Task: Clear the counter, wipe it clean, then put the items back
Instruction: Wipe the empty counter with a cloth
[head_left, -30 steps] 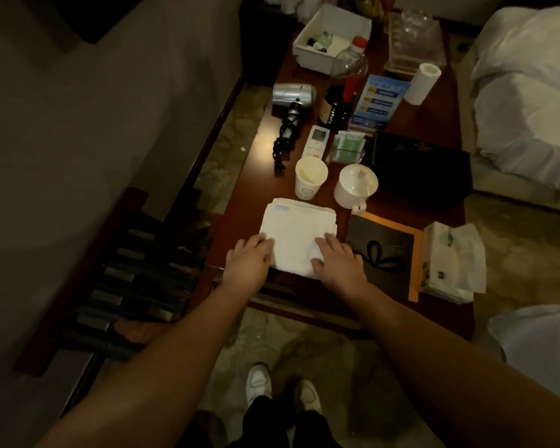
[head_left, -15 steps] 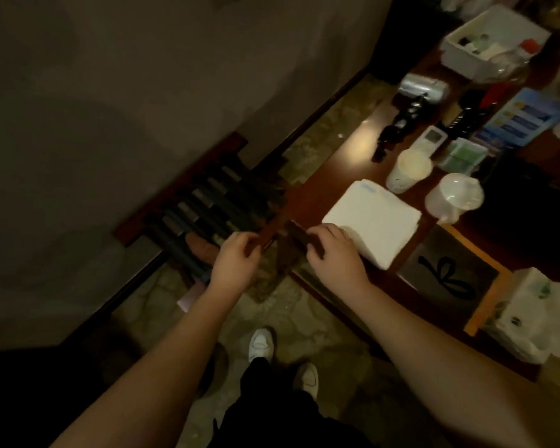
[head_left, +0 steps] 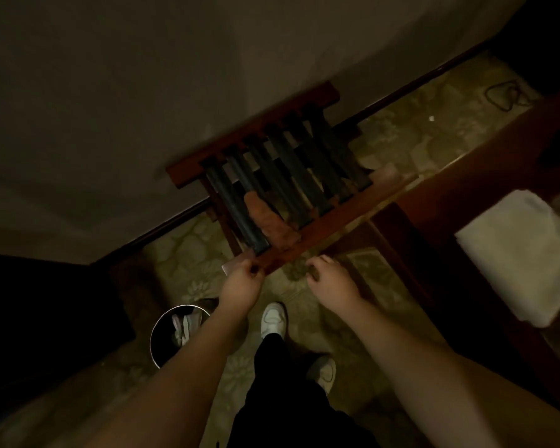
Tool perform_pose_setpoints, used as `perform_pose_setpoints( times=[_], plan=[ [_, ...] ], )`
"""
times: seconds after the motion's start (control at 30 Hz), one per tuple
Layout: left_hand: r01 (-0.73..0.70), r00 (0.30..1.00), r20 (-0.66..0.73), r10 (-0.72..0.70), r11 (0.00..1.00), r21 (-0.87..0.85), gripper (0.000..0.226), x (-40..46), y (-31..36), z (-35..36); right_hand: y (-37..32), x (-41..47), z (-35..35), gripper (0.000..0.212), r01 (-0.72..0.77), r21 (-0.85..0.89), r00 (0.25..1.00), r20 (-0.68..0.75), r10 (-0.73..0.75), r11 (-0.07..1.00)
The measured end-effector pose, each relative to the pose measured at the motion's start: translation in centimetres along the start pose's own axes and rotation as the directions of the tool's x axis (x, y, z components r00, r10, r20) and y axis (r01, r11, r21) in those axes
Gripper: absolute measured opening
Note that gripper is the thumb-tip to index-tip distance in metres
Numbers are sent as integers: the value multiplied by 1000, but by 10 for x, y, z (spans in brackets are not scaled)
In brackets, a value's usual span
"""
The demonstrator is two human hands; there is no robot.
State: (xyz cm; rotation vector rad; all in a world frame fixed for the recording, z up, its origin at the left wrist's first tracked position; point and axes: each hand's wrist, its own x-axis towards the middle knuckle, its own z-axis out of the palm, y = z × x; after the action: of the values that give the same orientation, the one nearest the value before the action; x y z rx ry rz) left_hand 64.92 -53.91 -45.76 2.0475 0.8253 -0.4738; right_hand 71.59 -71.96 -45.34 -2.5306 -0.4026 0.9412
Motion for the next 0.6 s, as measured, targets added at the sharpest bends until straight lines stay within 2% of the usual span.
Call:
perform_pose_setpoints(
  times=[0.13, 0.37, 0.5, 0.6],
  plan=[
    [53, 997, 63, -51, 998, -20, 21, 58, -15, 11, -4, 55, 26, 32, -33, -13, 999, -24, 33, 999],
    [116, 983, 156, -93, 983, -140, 36, 138, -9, 29, -11, 133, 43, 49, -98, -19, 993, -69, 96, 995],
    [252, 956, 236, -174, 899, -357, 41, 164, -16, 40, -14, 163, 46, 57, -119, 4, 992, -42, 119, 993],
    [349, 932, 273, -237, 788, -507, 28, 169, -13, 43, -15, 179, 53, 60, -153, 18, 988, 13, 153, 988]
  ],
)
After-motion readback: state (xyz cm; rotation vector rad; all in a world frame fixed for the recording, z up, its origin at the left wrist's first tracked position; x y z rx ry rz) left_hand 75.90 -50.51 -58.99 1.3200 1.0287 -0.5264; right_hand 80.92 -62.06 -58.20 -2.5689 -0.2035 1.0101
